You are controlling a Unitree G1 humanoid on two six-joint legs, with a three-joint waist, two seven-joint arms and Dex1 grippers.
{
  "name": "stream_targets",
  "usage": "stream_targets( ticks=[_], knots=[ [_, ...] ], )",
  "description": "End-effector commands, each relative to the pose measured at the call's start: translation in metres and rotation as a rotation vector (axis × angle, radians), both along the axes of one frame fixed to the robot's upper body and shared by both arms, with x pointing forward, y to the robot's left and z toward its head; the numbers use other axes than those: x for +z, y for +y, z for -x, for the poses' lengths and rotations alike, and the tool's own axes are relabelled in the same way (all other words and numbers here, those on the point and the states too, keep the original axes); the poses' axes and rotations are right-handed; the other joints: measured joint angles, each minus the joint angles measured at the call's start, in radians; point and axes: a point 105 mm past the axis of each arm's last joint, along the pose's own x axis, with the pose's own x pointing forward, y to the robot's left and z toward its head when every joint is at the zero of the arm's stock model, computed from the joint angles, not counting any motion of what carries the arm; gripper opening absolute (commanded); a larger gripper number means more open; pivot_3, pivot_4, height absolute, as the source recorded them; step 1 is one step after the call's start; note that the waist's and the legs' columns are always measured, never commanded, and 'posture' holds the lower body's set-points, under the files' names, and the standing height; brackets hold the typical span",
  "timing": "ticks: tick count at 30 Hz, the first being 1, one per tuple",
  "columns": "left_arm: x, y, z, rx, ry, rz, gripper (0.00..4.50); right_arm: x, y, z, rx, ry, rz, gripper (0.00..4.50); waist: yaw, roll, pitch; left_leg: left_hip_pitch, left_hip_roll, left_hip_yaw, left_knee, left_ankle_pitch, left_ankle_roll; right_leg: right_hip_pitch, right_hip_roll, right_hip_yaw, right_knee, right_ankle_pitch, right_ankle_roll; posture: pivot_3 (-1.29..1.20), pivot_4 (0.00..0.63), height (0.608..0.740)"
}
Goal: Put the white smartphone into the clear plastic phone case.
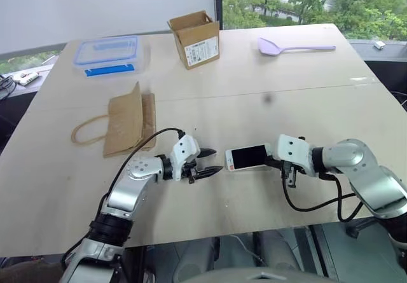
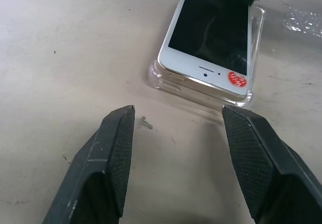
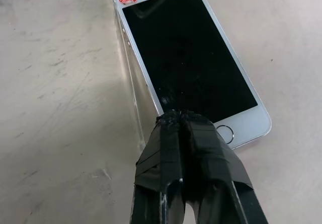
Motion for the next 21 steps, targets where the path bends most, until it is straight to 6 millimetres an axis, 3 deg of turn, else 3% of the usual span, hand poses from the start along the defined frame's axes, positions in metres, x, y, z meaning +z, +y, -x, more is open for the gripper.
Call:
stream_targets(
  ticks=[1, 4, 14, 21],
  knots=[
    [0.001, -0.002, 0.002, -0.002, 0.001, 0.002, 2.78, 0.035, 0.008, -0.005, -0.025, -0.076, -0.135, 0.00, 0.000, 0.000, 0.000, 0.000, 0.000, 0.000, 0.000, 0.000, 0.000, 0.000, 0.000, 0.000, 0.000, 0.000, 0.000, 0.00, 0.150, 0.740],
    [-0.002, 0.002, 0.002, 0.008, 0.008, 0.001, 2.78, 0.039, 0.018, -0.011, -0.033, -0.091, -0.171, 0.00, -0.002, 0.000, 0.000, 0.001, 0.000, 0.000, 0.000, 0.000, 0.000, 0.000, 0.000, 0.000, 0.001, 0.000, 0.000, 0.00, 0.150, 0.740],
    [-0.007, 0.007, -0.001, 0.032, 0.014, 0.005, 2.78, 0.012, 0.072, -0.033, 0.015, -0.048, -0.185, 0.00, -0.004, -0.001, -0.001, 0.001, 0.000, 0.000, 0.000, 0.000, 0.000, 0.001, 0.000, 0.000, 0.001, 0.000, 0.000, 0.00, 0.150, 0.740],
    [-0.005, 0.009, 0.002, 0.036, 0.012, 0.005, 2.78, -0.008, 0.083, -0.026, 0.107, 0.027, -0.100, 0.00, -0.006, 0.000, -0.001, 0.001, 0.000, -0.001, 0.000, 0.000, 0.000, 0.001, 0.000, 0.000, 0.001, 0.000, 0.000, 0.00, 0.150, 0.740]
  ],
)
